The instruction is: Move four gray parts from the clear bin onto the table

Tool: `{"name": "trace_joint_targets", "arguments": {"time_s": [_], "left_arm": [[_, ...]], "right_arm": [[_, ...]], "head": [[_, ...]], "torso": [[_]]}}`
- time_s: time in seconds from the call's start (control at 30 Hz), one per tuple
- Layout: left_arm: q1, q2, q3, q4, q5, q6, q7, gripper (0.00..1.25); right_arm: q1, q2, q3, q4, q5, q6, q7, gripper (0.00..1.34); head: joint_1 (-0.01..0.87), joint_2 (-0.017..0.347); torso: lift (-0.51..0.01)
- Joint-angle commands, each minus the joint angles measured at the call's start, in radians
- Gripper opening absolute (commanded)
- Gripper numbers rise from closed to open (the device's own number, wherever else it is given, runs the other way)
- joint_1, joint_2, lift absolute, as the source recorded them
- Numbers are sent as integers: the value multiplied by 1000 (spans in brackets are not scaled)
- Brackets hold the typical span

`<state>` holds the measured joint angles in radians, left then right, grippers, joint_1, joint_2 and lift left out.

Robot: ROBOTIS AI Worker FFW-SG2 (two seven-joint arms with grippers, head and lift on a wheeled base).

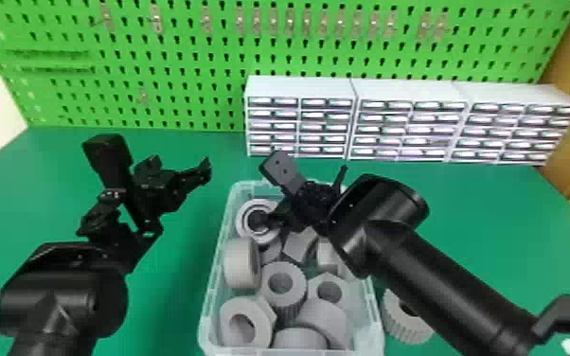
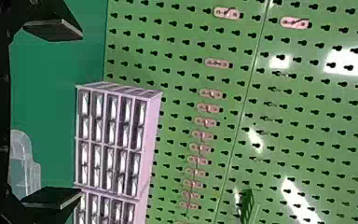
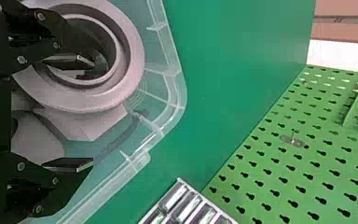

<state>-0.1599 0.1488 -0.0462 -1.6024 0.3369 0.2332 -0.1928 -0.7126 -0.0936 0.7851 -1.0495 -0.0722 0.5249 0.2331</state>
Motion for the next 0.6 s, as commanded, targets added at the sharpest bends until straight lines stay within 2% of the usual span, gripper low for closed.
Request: {"name": "trace_joint_targets", "arguments": {"time_s": [0.0, 0.43, 0.57], "left_arm": [[-3, 0, 0, 2, -1, 0, -2, 1141], [-9, 0, 3, 6, 1, 0, -13, 1141], [-9, 0, 5, 7, 1, 0, -14, 1141]], "right_arm": [[-7, 2, 2, 26, 0, -33, 0, 818], [-10, 0, 5, 65, 5, -62, -1, 813], [-8, 0, 9, 66, 6, -62, 0, 755]], "head": [[678, 34], [678, 34], [678, 34]], "torso": [[-50], [-50], [-50]]}}
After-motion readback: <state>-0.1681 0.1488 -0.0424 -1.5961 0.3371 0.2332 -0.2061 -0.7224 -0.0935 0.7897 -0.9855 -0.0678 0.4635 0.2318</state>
